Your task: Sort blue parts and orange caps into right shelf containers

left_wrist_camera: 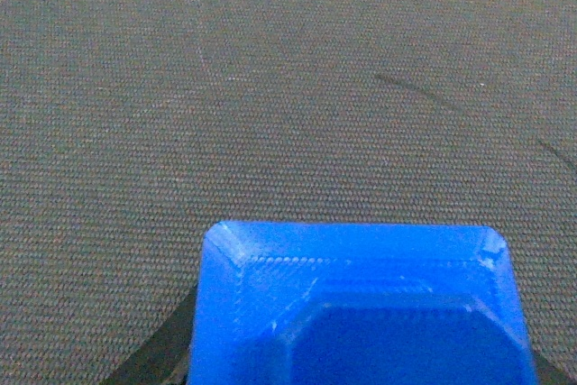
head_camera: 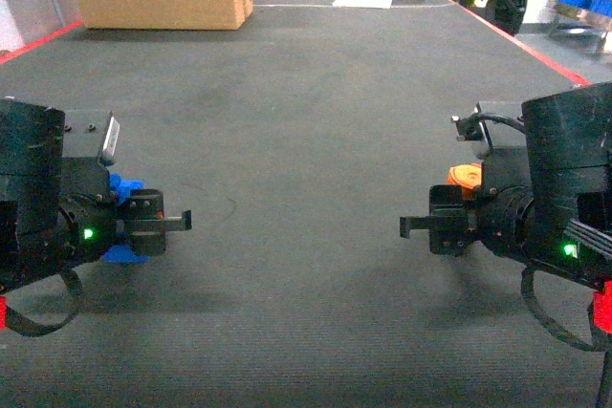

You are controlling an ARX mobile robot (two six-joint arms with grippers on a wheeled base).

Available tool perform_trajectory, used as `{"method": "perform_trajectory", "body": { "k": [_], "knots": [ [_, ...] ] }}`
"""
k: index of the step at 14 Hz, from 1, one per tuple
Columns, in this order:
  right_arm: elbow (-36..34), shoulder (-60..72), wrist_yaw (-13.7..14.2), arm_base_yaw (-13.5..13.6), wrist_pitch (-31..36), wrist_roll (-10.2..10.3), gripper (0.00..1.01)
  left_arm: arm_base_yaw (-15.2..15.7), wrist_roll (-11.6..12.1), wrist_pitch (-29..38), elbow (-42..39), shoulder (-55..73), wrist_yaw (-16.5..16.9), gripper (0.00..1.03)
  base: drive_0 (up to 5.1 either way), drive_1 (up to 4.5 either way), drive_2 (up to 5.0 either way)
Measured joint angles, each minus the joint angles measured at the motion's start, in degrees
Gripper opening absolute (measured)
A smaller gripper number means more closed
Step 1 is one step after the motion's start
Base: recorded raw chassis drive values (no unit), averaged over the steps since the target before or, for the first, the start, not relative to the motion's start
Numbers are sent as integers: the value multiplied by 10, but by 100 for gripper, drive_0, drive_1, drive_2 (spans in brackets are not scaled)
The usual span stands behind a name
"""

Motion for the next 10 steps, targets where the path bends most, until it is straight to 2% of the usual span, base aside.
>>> {"method": "perform_trajectory", "body": {
  "k": [4,6,8,10],
  "knots": [
    [-28,-28,3,0,37,0,44,0,-12,26,-39,-42,-9,44,0,0,0],
    [-62,-81,11,-1,72,-8,44,-4,-11,70,-78,-106,-27,44,0,0,0],
    [-115,-156,17,-1,111,-15,44,-21,9,136,-136,-194,-59,44,0,0,0],
    [-180,-256,32,-1,121,-26,44,-38,45,190,-200,-284,-100,44,0,0,0]
  ]
}}
